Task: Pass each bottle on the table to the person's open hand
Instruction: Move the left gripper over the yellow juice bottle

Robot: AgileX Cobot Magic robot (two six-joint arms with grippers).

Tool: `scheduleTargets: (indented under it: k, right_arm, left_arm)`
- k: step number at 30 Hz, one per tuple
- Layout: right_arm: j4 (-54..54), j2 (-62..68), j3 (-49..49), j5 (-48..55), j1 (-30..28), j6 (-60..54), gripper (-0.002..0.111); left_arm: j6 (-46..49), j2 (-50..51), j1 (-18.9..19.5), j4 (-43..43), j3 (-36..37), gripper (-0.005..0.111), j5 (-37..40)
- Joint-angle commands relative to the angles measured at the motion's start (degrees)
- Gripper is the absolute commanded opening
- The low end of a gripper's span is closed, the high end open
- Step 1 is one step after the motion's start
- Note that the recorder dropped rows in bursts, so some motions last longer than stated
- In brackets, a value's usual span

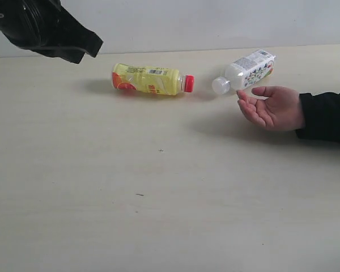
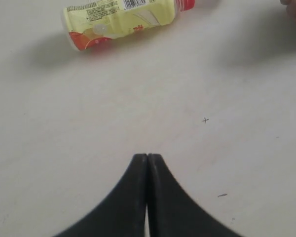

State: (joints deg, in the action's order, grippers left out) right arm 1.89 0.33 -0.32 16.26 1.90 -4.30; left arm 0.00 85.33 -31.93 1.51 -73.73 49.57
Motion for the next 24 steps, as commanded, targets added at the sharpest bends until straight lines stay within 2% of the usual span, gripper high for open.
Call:
scheduleTargets:
  k: [1,11,24]
  right_arm:
    - [0.13,-0.33,0.32,-0.40,-0.30,-0.17,0.000]
    - [0.13,-0.33,0.32,-0.40,-0.30,-0.17,0.000]
    - [0.13,-0.33,0.32,-0.40,-0.30,-0.17,0.000]
  left_arm:
    - [-3.66,-1.16,0.00,-0.78,3.84,0.000,-7.09]
    - [-3.91,-6.69,0.00,-2.39,19.83,0.000,-28.88]
    - [-0.41,-8.11,0.00,-2.28,33.64,0.000,-44.46]
